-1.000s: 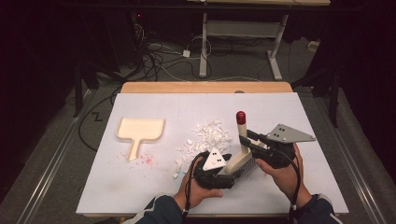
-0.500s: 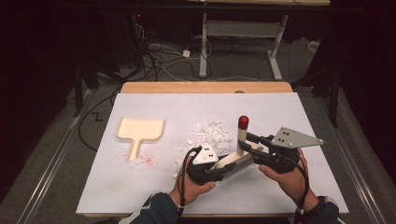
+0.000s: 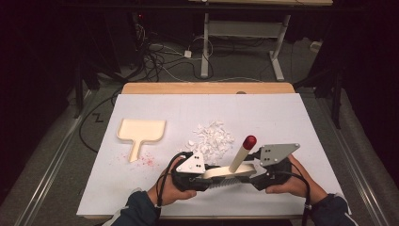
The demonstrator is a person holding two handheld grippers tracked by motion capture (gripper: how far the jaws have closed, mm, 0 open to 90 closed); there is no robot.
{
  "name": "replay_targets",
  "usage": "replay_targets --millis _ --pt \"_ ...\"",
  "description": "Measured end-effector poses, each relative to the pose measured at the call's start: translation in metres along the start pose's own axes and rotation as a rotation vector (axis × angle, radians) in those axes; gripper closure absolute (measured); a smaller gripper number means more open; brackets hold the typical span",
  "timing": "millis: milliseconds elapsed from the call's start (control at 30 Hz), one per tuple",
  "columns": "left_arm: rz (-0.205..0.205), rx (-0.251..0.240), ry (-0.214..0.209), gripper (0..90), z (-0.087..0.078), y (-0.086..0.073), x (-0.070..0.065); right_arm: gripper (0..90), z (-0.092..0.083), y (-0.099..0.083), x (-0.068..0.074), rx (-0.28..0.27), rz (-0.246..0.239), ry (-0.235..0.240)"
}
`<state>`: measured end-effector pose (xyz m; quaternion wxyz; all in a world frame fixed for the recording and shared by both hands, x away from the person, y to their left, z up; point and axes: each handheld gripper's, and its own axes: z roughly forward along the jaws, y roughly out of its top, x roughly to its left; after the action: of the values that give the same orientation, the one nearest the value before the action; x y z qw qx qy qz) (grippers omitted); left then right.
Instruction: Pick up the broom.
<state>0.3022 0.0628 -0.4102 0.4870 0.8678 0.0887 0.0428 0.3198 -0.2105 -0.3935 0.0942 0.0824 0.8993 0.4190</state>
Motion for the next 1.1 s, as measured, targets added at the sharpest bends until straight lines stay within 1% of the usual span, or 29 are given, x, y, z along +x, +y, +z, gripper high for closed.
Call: replay_targets --millis 67,100,133,167,200,233,267,300,367,400,433,467,500,533,567,600,633,700,733,767,800,867,900,933,967,1000,1033,1067,1100 --pt "0.017 -0.002 -0.022 65.0 -0.001 0.000 -0.001 42.3 0.010 -0.003 0.001 -0.023 0.009 0.050" --pt "0.025 0.002 -0.047 64.9 -0.002 0.001 -0.001 45.3 0.015 -0.003 0.003 -0.024 0.008 0.081" --pt "0.025 0.002 -0.047 64.9 -0.002 0.001 -0.001 48.7 0.020 -0.003 0.004 -0.021 -0.011 0.102" --pt "0.032 0.010 -0.057 64.9 -0.001 0.000 -0.002 54.7 0.022 -0.003 0.006 -0.017 -0.023 0.117" --pt "0.040 0.017 -0.053 64.9 0.000 0.000 -0.002 54.7 0.022 -0.003 0.006 -0.017 -0.023 0.117" --pt "0.027 0.001 -0.064 64.4 -0.001 -0.002 0.000 59.2 0.024 -0.003 0.009 -0.023 -0.034 0.127" --pt "0.032 -0.003 -0.061 63.7 -0.001 -0.002 0.000 60.9 0.024 -0.003 0.008 -0.021 -0.038 0.140" --pt "0.037 -0.003 -0.046 62.8 -0.001 -0.002 0.000 61.7 0.023 -0.003 0.009 -0.022 -0.041 0.142" --pt "0.035 -0.009 -0.039 61.0 -0.001 -0.002 0.000 63.0 0.023 -0.003 0.009 -0.019 -0.039 0.135" --pt "0.029 -0.018 -0.039 57.8 -0.002 -0.002 0.001 65.9 0.022 -0.002 0.010 -0.021 -0.044 0.141" --pt "0.028 -0.021 -0.027 55.0 -0.003 -0.002 0.002 67.4 0.023 -0.002 0.011 -0.024 -0.060 0.147" --pt "0.030 -0.023 -0.007 52.9 -0.005 -0.003 0.003 67.6 0.022 -0.001 0.012 -0.018 -0.057 0.126" --pt "0.034 -0.027 0.001 51.0 -0.007 -0.003 0.003 67.8 0.021 0.001 0.013 -0.009 -0.055 0.103" --pt "0.032 -0.035 0.020 51.0 -0.009 -0.003 0.003 67.8 0.021 0.001 0.013 -0.009 -0.055 0.103" --pt "0.030 -0.040 0.066 47.4 -0.013 -0.005 0.005 67.9 0.018 0.001 0.011 -0.011 -0.041 0.086" --pt "0.030 -0.040 0.066 46.2 -0.013 -0.005 0.005 67.9 0.018 0.001 0.011 -0.011 -0.041 0.086" --pt "0.014 -0.060 0.107 42.7 -0.021 -0.007 0.007 67.9 0.015 0.001 0.008 -0.010 -0.040 0.065" --pt "-0.006 -0.066 0.189 34.7 -0.030 -0.012 0.009 68.0 0.011 0.000 0.004 -0.010 -0.012 0.041" --pt "-0.006 -0.066 0.189 32.6 -0.030 -0.012 0.009 68.0 0.008 0.000 0.001 -0.018 -0.011 0.029" --pt "-0.015 -0.069 0.272 30.3 -0.039 -0.019 0.010 67.9 0.006 0.000 -0.001 -0.020 0.003 0.010" --pt "-0.015 -0.069 0.272 27.3 -0.039 -0.019 0.010 67.9 0.004 0.000 -0.004 -0.023 0.007 0.000" --pt "-0.005 -0.041 0.366 23.8 -0.046 -0.027 0.010 67.9 -0.001 0.000 -0.007 -0.030 0.029 -0.031" --pt "-0.007 -0.035 0.397 23.8 -0.049 -0.032 0.010 67.9 -0.001 0.000 -0.007 -0.030 0.029 -0.031" --pt "-0.012 -0.023 0.420 22.3 -0.053 -0.038 0.010 67.9 -0.003 0.000 -0.009 -0.031 0.039 -0.042" --pt "-0.017 -0.014 0.438 19.4 -0.057 -0.044 0.011 67.9 -0.006 0.000 -0.014 -0.038 0.052 -0.066" --pt "-0.026 -0.005 0.455 19.4 -0.060 -0.049 0.011 67.9 -0.006 0.000 -0.014 -0.038 0.052 -0.066" --pt "-0.032 0.009 0.485 18.4 -0.063 -0.055 0.011 67.9 -0.007 0.000 -0.016 -0.035 0.063 -0.076" --pt "-0.039 0.012 0.513 18.4 -0.066 -0.062 0.010 67.9 -0.008 0.000 -0.018 -0.033 0.068 -0.088" --pt "-0.057 0.005 0.520 18.5 -0.069 -0.068 0.009 67.9 -0.009 0.000 -0.020 -0.033 0.080 -0.104"
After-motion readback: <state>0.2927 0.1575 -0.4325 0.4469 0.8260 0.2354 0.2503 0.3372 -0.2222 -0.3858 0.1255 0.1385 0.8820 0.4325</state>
